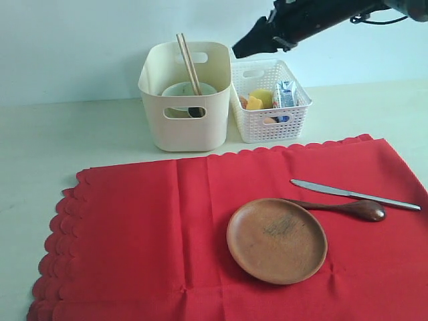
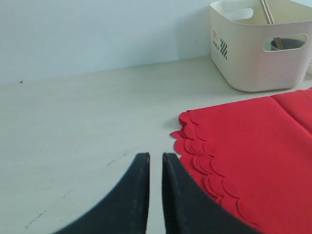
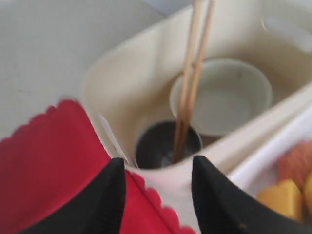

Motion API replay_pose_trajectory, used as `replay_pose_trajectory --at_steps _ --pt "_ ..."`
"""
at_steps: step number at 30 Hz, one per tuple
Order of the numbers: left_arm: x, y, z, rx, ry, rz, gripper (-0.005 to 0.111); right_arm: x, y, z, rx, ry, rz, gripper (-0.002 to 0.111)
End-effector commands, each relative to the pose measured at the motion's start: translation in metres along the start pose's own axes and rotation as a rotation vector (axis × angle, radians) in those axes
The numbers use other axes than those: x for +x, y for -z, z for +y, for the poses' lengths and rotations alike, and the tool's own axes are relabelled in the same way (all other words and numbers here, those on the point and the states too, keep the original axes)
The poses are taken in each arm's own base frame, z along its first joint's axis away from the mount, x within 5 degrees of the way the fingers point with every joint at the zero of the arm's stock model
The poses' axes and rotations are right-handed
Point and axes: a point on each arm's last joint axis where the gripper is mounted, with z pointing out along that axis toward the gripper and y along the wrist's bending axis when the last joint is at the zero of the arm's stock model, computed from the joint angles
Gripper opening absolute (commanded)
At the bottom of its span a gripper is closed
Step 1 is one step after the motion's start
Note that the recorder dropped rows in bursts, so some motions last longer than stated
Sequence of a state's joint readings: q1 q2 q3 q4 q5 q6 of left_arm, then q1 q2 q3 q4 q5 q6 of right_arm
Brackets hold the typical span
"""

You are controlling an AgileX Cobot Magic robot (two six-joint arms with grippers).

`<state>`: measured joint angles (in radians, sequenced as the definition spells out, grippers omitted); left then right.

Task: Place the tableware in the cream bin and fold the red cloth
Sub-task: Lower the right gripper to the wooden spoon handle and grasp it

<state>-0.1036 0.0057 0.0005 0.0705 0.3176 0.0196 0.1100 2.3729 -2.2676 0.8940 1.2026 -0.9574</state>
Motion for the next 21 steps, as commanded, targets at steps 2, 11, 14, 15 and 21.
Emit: replay_pose_trajectory --at_steps 2,11,14,15,21 --pt "-0.001 0.000 0.000 0.003 -0.010 -0.012 0.012 0.013 0.020 -0.010 0.241 -0.122 0.237 0.043" --pt "-0.001 0.000 0.000 0.003 -0.010 -0.012 0.012 0.056 0.016 0.001 0.217 -0.158 0.429 0.043" --pt "-0.001 0.000 0.000 0.003 -0.010 -0.012 0.012 0.076 0.011 0.007 0.176 -0.185 0.483 0.043" --pt "-0.001 0.000 0.000 0.003 -0.010 -0.012 0.012 0.082 0.009 0.009 0.161 -0.202 0.500 0.043" --pt "-0.001 0.000 0.000 0.003 -0.010 -0.012 0.012 0.120 -0.015 0.025 0.063 -0.217 0.622 0.043"
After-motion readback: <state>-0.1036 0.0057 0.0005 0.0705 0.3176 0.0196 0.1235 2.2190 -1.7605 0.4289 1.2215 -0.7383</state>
